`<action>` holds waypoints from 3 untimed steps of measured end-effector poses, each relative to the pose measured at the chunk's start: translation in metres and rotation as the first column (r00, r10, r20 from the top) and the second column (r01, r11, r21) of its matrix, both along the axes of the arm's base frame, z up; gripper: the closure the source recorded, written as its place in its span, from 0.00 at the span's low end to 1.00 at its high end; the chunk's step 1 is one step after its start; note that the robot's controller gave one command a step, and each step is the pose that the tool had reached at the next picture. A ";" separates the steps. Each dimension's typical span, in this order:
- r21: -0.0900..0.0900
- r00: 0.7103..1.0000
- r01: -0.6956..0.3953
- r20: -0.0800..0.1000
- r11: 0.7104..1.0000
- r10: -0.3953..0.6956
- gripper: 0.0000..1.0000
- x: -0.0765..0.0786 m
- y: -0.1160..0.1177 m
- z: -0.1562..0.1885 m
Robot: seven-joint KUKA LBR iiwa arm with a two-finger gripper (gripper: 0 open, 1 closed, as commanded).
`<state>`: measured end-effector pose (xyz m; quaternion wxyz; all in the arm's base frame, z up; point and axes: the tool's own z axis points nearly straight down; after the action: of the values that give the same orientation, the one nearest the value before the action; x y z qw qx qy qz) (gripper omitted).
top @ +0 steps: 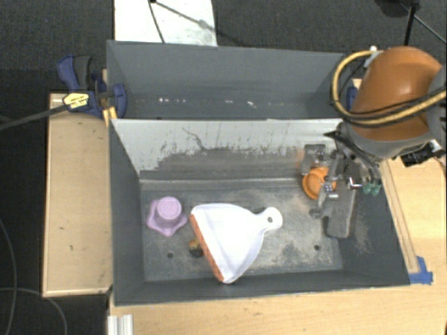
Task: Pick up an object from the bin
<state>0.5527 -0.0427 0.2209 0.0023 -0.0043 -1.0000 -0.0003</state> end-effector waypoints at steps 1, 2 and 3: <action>-0.001 1.000 -0.001 0.008 1.000 0.001 0.00 0.001 0.000 0.005; -0.001 1.000 0.008 0.007 1.000 -0.008 0.00 0.018 0.044 0.029; 0.000 1.000 -0.015 0.017 1.000 0.015 0.00 0.017 0.061 -0.011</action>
Offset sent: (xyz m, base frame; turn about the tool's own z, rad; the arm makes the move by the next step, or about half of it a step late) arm 0.0248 0.0660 0.0391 0.0086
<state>0.5701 0.0179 0.2098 -0.0061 0.0034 -1.0000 -0.0005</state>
